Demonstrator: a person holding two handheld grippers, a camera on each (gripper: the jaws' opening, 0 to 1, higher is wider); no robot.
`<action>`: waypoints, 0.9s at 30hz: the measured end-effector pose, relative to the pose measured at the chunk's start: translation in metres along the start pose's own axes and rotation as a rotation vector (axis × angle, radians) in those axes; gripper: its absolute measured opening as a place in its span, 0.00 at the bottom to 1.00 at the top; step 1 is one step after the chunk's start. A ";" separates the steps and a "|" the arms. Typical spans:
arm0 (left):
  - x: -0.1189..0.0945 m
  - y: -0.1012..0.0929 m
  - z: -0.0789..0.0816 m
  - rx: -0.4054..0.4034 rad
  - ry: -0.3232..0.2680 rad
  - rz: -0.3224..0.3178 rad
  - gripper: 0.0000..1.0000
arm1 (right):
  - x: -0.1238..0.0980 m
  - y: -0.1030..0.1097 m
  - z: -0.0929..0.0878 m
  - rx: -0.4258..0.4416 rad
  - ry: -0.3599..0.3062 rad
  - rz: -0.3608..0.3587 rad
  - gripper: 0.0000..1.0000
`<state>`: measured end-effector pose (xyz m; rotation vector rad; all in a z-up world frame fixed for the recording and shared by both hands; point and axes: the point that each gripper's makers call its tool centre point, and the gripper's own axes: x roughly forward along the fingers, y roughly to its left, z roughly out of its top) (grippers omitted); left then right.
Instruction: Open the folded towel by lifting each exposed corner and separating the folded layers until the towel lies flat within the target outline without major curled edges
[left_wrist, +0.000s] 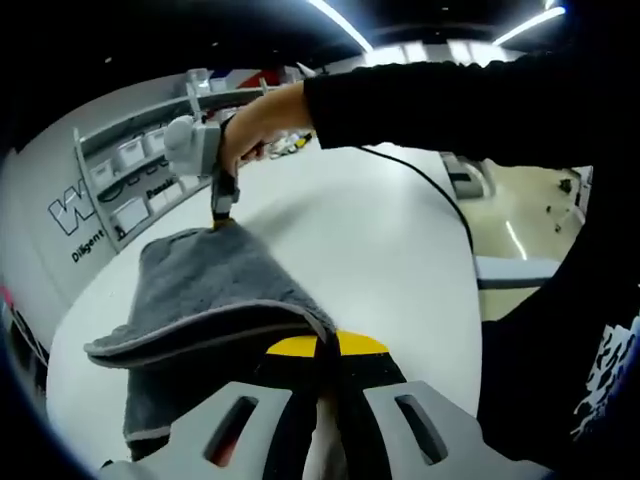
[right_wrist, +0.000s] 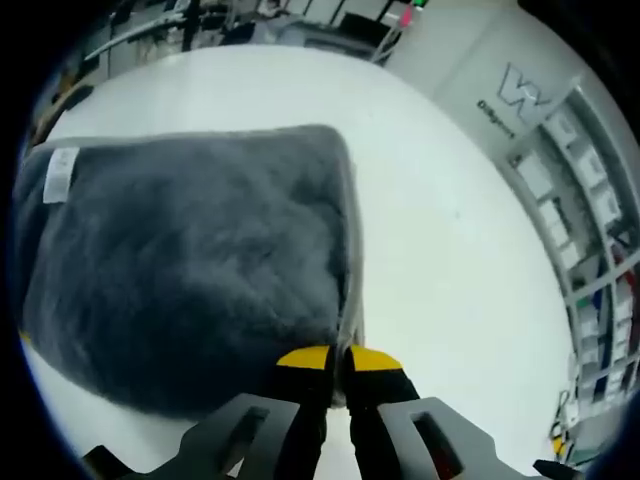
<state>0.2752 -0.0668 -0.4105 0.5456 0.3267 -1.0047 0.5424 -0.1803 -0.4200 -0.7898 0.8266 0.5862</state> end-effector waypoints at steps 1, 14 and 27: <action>0.001 -0.001 0.001 0.004 0.000 -0.001 0.02 | 0.000 0.002 0.000 -0.006 0.004 -0.002 0.00; 0.014 -0.009 0.011 0.025 -0.002 -0.012 0.02 | 0.004 0.011 0.016 -0.019 -0.074 0.071 0.00; 0.031 -0.021 0.024 0.089 -0.005 -0.010 0.03 | 0.016 0.012 0.036 -0.170 0.005 0.083 0.00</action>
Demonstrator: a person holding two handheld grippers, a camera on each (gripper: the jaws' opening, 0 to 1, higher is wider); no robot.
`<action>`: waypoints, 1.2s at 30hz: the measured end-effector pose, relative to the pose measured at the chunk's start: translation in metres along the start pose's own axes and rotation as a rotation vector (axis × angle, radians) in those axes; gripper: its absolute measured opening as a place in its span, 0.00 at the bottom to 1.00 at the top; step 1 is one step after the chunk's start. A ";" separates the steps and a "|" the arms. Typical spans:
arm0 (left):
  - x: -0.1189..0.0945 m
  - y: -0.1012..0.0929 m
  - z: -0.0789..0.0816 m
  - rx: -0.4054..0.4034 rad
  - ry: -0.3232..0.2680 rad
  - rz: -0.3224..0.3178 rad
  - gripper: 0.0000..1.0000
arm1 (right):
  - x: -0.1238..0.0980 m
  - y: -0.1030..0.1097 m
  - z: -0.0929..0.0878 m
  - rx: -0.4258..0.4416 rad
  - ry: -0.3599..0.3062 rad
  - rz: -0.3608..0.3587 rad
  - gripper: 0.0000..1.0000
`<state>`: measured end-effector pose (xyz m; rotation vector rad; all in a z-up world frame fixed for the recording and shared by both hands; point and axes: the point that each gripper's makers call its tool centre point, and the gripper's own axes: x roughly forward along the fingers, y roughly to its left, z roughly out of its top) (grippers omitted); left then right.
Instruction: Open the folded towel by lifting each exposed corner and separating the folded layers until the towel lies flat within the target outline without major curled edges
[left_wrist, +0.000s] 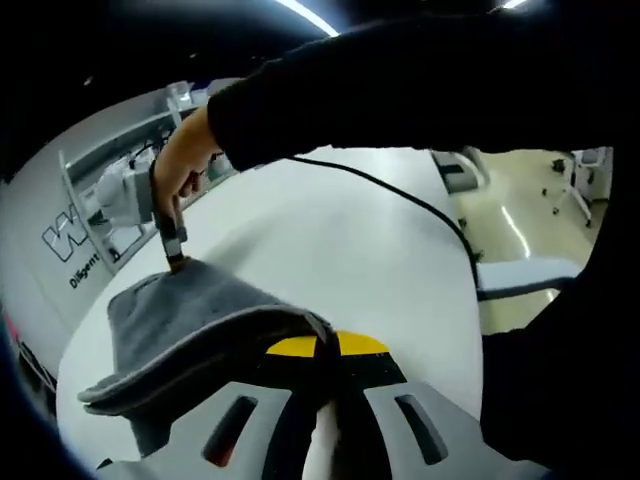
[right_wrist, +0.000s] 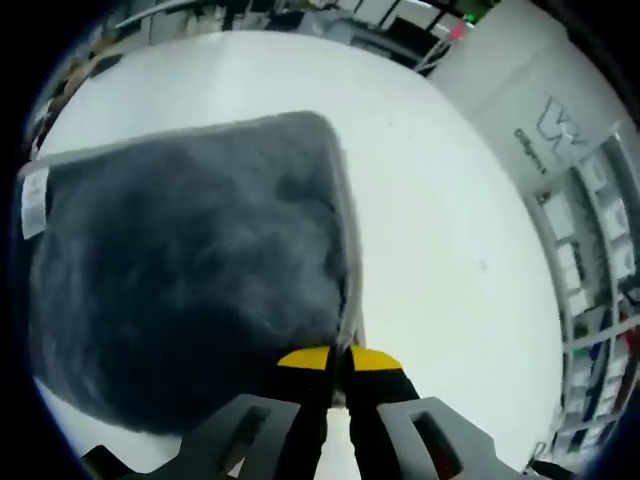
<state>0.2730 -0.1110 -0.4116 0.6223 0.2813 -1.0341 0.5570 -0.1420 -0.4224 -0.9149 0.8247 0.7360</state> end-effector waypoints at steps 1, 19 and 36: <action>0.001 0.000 0.001 0.006 0.001 0.001 0.03 | 0.001 -0.001 0.002 0.005 -0.009 0.018 0.00; 0.014 -0.001 0.009 0.069 0.009 0.002 0.03 | 0.020 -0.010 0.040 -0.072 -0.040 0.027 0.00; 0.014 0.001 0.008 0.078 0.007 0.001 0.03 | 0.021 -0.008 0.045 -0.069 -0.040 0.007 0.00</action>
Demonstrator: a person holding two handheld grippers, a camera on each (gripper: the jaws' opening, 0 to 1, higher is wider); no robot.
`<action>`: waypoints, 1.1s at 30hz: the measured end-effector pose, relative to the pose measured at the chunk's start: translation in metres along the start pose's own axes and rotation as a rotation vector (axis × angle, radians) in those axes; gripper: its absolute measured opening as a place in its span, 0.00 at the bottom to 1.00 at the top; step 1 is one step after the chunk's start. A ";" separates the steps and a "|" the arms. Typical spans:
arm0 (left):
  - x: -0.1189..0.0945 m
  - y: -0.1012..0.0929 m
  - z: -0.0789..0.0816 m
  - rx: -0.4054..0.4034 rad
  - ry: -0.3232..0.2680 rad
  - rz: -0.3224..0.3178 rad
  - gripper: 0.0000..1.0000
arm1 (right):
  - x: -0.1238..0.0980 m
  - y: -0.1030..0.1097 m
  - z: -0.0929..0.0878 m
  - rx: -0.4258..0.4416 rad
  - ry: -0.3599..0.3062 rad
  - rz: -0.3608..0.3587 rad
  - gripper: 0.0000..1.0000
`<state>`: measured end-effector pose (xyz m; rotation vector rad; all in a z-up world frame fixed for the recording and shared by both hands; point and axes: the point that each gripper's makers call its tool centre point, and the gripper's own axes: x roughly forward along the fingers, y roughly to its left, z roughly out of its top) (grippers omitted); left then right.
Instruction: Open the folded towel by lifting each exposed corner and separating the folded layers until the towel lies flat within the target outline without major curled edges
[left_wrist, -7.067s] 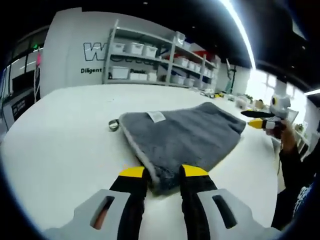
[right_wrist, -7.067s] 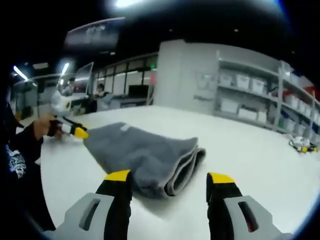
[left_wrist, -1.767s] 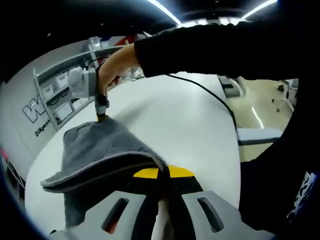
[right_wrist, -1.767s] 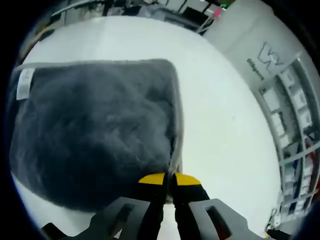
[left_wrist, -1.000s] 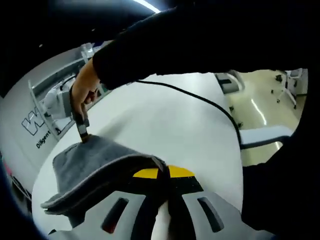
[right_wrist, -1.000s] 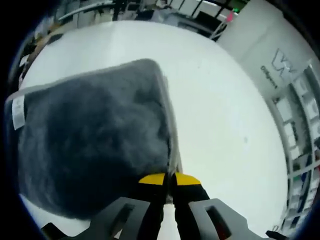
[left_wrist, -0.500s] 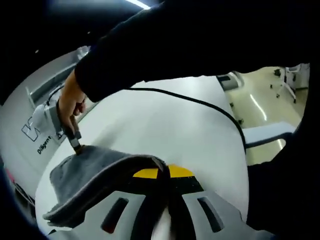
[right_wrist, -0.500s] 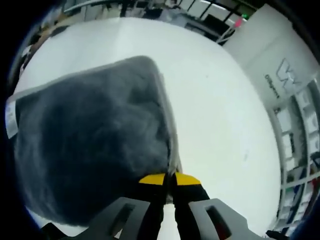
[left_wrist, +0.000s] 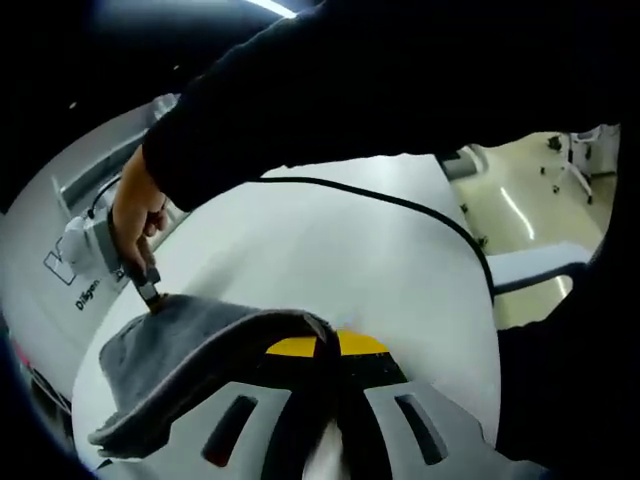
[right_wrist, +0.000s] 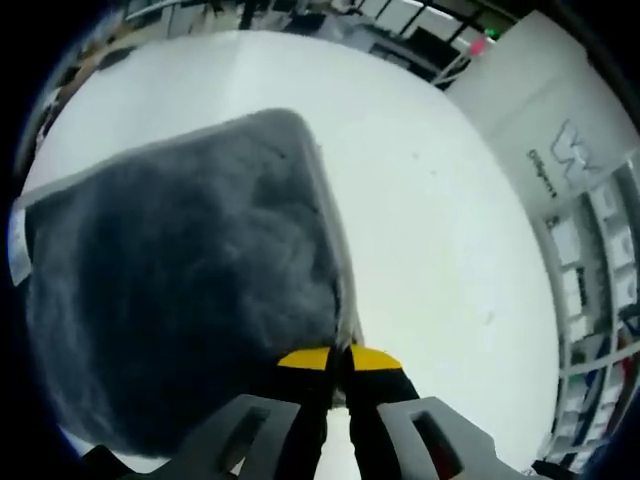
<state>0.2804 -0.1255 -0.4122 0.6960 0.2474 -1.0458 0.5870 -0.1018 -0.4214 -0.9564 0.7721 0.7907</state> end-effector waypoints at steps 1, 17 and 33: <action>0.000 0.000 0.000 -0.001 0.000 0.000 0.03 | 0.000 0.000 0.000 0.001 0.001 -0.003 0.00; -0.010 0.011 -0.014 0.008 0.029 0.050 0.03 | 0.007 0.005 0.023 -0.001 -0.018 -0.042 0.00; -0.016 0.012 -0.013 -0.073 -0.064 0.000 0.16 | 0.008 0.005 0.028 0.047 -0.103 -0.021 0.00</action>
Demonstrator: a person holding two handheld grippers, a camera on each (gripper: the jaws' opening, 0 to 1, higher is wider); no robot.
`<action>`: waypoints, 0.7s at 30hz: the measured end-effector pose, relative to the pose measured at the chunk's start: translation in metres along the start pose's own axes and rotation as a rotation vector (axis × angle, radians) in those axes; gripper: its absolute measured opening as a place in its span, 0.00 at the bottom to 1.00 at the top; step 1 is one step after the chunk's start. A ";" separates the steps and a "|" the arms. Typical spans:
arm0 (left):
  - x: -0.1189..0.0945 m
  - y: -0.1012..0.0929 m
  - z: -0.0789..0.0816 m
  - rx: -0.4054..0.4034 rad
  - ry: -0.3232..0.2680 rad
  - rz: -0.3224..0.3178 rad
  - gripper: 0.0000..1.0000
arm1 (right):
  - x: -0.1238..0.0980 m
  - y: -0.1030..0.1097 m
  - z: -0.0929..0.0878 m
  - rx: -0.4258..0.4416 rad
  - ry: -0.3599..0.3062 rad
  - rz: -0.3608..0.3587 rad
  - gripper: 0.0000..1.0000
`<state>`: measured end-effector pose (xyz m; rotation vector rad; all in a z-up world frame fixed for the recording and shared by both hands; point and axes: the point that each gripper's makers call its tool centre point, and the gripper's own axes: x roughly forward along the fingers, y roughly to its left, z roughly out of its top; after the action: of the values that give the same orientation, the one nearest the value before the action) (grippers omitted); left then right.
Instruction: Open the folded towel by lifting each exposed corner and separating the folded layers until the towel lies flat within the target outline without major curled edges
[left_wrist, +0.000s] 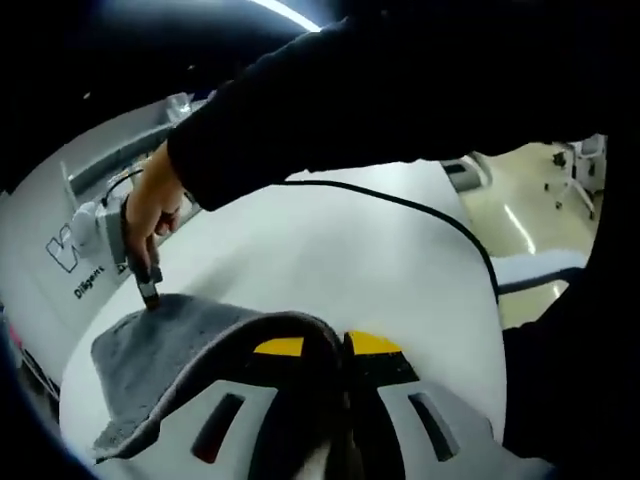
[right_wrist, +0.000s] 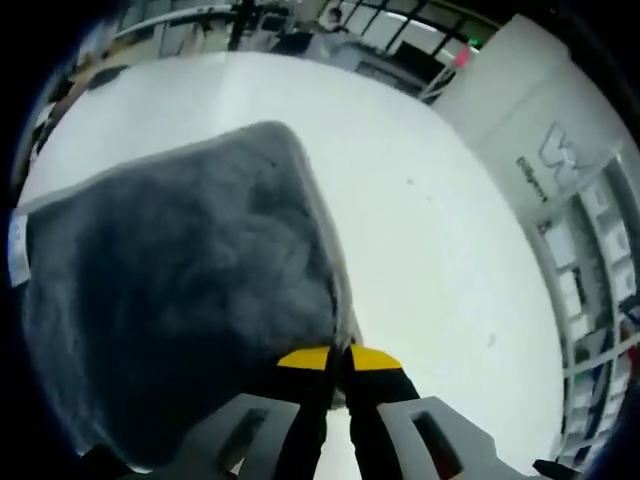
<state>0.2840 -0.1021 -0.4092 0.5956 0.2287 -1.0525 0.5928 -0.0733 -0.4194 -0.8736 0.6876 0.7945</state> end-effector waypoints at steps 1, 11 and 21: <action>0.000 -0.001 0.000 0.006 -0.002 0.001 0.17 | 0.000 0.000 0.000 0.002 -0.005 0.001 0.00; -0.014 -0.010 0.021 -0.050 -0.072 -0.084 0.36 | -0.003 0.000 0.001 0.029 -0.034 0.018 0.02; -0.035 0.003 0.032 -0.060 -0.126 -0.046 0.57 | -0.014 -0.001 -0.005 0.134 -0.154 0.007 0.18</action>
<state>0.2659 -0.0928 -0.3663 0.4706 0.1634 -1.1192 0.5850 -0.0830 -0.4102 -0.6815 0.6012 0.8034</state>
